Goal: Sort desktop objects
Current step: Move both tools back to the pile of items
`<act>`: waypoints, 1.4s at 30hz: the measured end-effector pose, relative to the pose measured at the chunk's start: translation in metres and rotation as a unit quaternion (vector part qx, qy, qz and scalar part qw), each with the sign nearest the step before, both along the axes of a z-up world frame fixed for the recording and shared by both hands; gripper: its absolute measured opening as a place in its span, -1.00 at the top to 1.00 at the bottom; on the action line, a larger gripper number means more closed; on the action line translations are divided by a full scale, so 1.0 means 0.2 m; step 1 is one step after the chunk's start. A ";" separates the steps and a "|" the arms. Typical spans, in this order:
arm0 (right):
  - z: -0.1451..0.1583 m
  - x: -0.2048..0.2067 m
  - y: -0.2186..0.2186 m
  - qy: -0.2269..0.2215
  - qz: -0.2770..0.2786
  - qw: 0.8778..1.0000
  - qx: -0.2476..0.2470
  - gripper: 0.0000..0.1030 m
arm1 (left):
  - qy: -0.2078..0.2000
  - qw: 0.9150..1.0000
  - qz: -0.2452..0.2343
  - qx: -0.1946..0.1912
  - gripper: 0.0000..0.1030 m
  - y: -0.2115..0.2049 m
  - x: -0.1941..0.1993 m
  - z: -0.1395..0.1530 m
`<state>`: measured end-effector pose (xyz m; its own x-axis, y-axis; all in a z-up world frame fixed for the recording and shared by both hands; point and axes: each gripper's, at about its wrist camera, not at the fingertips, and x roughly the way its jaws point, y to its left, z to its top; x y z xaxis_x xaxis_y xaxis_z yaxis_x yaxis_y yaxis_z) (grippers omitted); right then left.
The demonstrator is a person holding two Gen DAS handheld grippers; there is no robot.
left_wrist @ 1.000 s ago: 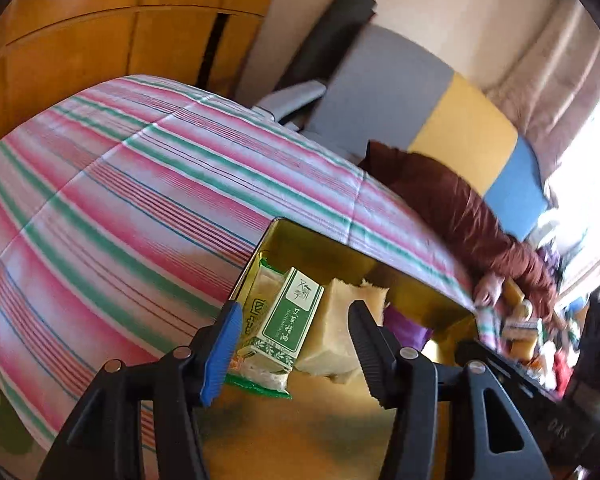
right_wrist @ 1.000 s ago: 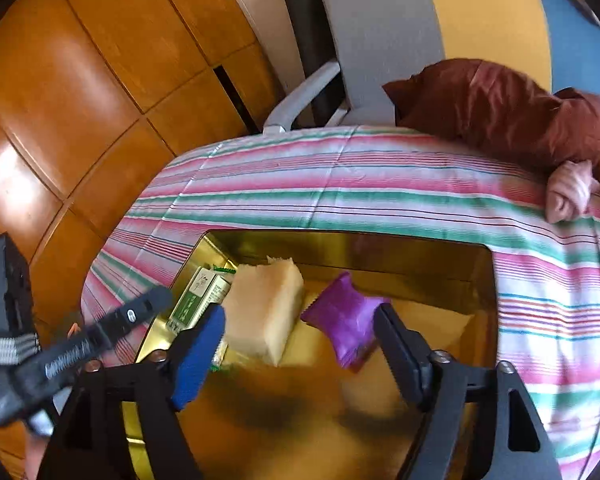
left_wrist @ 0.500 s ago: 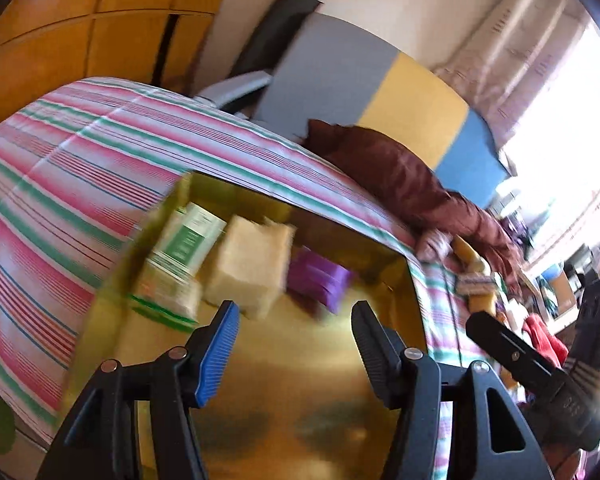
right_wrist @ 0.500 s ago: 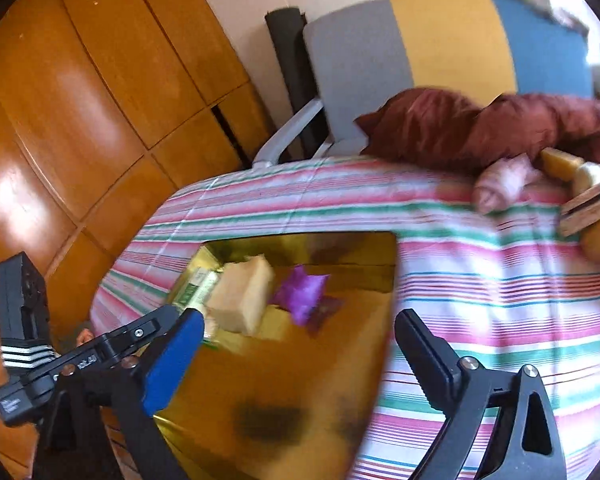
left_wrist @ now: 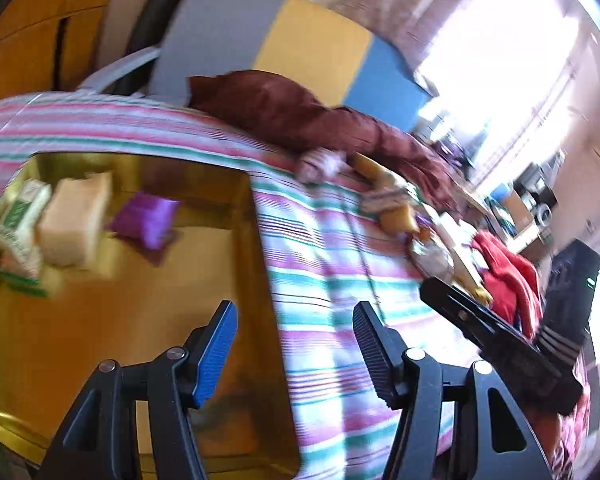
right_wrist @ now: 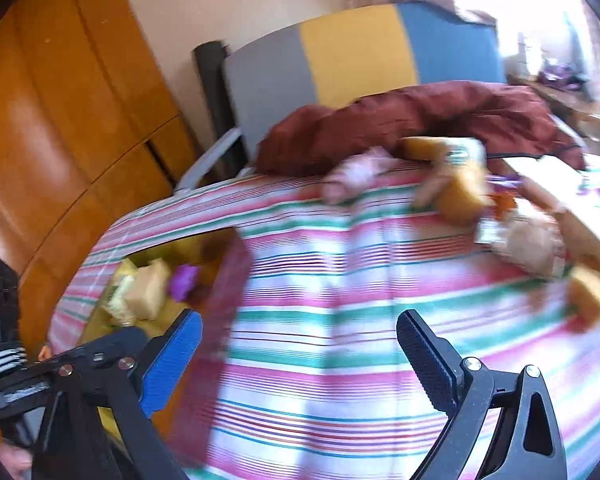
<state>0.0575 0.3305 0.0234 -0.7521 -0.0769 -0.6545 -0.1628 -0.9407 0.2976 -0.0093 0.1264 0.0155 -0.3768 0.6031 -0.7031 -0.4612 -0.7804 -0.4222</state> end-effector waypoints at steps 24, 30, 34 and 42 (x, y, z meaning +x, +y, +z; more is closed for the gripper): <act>-0.30 0.02 1.27 -0.241 -0.063 0.964 0.098 -0.40 | -0.035 0.987 -0.139 -0.066 -0.18 0.64 0.22 -0.18; -0.34 -0.01 1.28 -0.255 -0.047 0.962 0.092 -0.17 | -0.043 0.984 -0.157 -0.072 -0.18 0.84 0.19 -0.23; -0.33 0.01 1.35 -0.247 -0.062 0.966 0.051 -0.15 | -0.047 0.982 -0.168 -0.071 -0.18 1.00 0.15 -0.24; -0.32 0.02 1.40 -0.246 -0.066 0.966 0.034 -0.15 | -0.027 0.982 -0.168 -0.085 -0.19 1.40 -0.07 -0.26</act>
